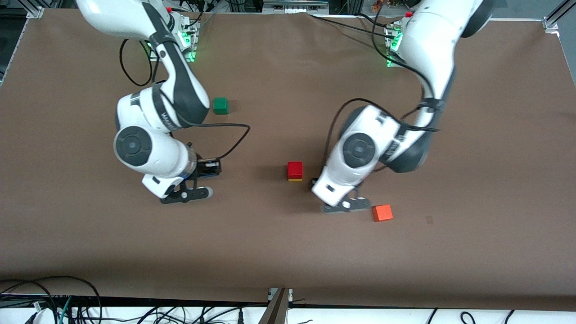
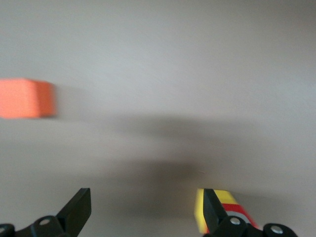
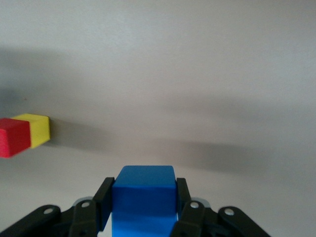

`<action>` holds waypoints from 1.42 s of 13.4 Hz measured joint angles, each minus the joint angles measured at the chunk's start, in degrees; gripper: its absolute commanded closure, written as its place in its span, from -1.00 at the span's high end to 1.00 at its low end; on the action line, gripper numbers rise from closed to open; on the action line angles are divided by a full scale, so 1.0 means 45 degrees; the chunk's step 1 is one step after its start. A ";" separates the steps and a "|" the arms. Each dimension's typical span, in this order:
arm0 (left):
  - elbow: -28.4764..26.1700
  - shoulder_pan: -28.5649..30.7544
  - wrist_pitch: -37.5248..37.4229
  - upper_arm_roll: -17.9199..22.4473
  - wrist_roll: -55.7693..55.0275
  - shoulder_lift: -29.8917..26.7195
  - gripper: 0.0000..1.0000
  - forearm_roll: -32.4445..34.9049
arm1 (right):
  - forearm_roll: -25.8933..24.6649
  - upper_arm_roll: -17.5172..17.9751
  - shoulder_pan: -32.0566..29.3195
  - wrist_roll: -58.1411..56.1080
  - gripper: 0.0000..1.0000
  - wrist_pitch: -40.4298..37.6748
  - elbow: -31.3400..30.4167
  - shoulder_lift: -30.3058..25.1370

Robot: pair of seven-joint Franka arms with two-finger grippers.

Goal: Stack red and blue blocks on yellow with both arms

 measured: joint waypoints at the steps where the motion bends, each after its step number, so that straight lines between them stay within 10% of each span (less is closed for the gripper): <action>1: 0.0232 0.0536 -0.0656 0.0009 0.0512 -0.0258 1.00 0.0001 | 0.0008 0.0017 0.0362 0.0745 -0.22 0.0365 0.0002 0.0101; 10: 0.0096 0.5357 -0.4095 0.0021 0.6256 -0.3722 1.00 -0.0809 | -0.0171 -0.0016 0.3949 0.6495 -0.21 0.3340 0.1871 0.2368; 19: -0.5115 0.6136 -0.4211 0.0452 0.7508 -0.8018 1.00 -0.0878 | -0.1389 -0.0031 0.4310 0.6546 -0.18 0.3846 0.2322 0.3093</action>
